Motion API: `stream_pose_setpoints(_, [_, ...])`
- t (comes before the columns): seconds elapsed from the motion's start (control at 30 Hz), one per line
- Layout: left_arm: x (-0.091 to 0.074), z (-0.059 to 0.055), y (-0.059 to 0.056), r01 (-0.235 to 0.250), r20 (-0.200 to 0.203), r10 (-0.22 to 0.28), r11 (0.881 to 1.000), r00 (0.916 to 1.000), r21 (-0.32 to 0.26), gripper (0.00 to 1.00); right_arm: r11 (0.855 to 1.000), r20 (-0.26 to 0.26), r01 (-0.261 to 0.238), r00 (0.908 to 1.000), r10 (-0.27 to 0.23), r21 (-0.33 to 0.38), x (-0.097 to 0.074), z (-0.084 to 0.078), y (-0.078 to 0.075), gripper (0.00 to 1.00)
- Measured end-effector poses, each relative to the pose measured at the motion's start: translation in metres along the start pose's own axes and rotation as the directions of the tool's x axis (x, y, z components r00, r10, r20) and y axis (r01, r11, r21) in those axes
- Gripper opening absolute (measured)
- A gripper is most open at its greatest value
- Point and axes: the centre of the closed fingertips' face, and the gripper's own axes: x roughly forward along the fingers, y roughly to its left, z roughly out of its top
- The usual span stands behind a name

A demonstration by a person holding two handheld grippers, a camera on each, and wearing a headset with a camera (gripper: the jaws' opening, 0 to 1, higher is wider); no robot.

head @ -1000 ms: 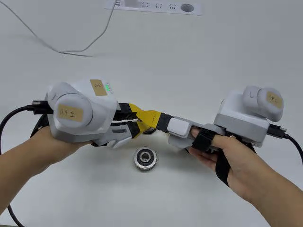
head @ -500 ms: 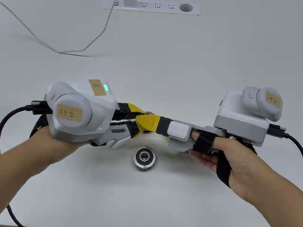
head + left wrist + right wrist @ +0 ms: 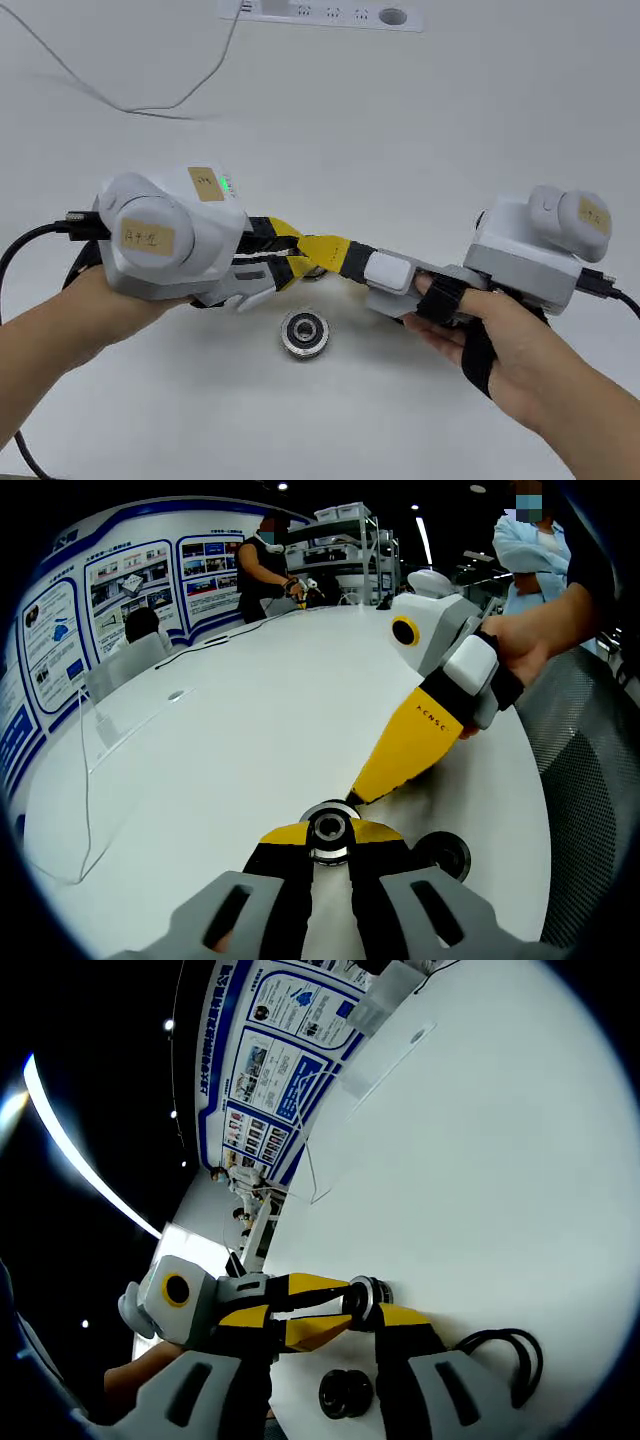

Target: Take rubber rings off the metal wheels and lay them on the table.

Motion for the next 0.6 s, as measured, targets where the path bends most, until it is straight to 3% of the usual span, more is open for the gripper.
stream_pose_setpoints(0.2, [0.0,0.0,0.0,0.001,-0.002,-0.001,1.0,1.0,0.002,0.13,1.0,0.017,0.021,0.9996,-0.021,0.002,0.003,0.004,-0.007,0.36])
stream_pose_setpoints(0.6, [0.0,-0.001,0.0,0.001,-0.004,-0.001,1.0,1.0,0.004,0.13,0.993,-0.004,0.117,0.9931,-0.117,-0.019,0.005,0.003,-0.028,0.09])
